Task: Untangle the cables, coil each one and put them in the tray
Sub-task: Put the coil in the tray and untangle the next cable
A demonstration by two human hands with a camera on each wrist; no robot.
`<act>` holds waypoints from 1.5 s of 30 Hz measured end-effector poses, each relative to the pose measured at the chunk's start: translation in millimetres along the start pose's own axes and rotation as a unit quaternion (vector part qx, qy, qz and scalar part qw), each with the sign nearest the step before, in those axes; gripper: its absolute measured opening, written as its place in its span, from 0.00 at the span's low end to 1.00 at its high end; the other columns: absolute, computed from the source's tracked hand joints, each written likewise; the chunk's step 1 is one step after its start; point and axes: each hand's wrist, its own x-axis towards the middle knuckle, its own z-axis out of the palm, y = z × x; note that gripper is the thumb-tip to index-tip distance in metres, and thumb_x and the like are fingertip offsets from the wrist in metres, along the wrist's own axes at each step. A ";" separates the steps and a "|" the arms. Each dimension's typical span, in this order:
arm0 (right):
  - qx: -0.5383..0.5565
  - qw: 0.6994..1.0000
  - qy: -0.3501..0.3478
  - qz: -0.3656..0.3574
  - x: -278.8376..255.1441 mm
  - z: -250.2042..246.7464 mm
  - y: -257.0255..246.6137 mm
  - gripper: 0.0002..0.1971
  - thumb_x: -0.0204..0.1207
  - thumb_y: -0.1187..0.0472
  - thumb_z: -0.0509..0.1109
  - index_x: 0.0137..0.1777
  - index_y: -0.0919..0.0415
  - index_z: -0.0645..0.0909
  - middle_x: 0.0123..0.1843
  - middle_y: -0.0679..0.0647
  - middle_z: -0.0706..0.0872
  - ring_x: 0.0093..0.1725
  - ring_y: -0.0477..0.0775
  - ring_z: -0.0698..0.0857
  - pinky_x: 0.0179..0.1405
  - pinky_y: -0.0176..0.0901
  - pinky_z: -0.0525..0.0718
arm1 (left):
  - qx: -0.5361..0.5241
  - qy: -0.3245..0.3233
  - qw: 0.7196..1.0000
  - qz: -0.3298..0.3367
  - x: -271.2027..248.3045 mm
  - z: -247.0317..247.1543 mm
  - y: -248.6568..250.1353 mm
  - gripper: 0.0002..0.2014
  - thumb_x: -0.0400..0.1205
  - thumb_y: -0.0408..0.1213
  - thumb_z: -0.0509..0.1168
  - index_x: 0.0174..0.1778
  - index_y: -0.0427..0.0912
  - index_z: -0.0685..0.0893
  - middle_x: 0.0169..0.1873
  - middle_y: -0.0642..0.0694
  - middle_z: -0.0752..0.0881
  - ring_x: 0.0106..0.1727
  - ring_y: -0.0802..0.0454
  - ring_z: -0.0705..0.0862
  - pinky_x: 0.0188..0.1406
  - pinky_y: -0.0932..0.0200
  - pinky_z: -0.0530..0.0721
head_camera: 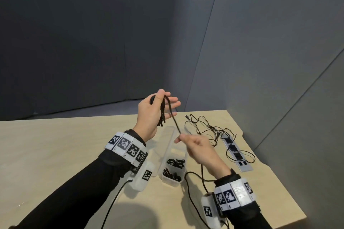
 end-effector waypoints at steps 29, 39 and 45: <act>0.056 0.983 0.122 -0.122 10.9 -34.9 -31.3 0.08 0.74 0.62 0.74 0.36 0.56 0.80 0.23 0.50 0.70 0.25 0.46 0.64 0.30 0.38 0.67 | 0.358 -0.291 0.885 0.063 -2.7 -14.9 -14.9 0.12 0.83 0.41 0.64 0.38 0.39 0.84 0.26 0.49 0.86 0.30 0.55 0.84 0.31 0.68 0.79; 0.074 0.995 0.049 -0.042 2.6 -7.7 4.7 0.12 0.82 0.57 0.63 0.50 0.58 0.88 0.19 0.44 0.62 0.19 0.43 0.59 0.18 0.31 0.58 | 0.022 -0.080 0.996 0.029 -3.0 5.5 1.0 0.14 0.87 0.42 0.53 0.50 0.37 0.81 0.42 0.43 0.91 0.46 0.43 0.90 0.48 0.45 0.89; -0.081 0.991 -0.074 -0.071 -9.1 14.4 -3.3 0.12 0.83 0.53 0.63 0.51 0.54 0.88 0.21 0.43 0.61 0.23 0.44 0.60 0.24 0.36 0.61 | 0.101 -0.005 0.991 0.087 3.6 -1.2 -1.4 0.07 0.87 0.42 0.55 0.46 0.48 0.77 0.29 0.54 0.79 0.24 0.54 0.68 0.19 0.60 0.71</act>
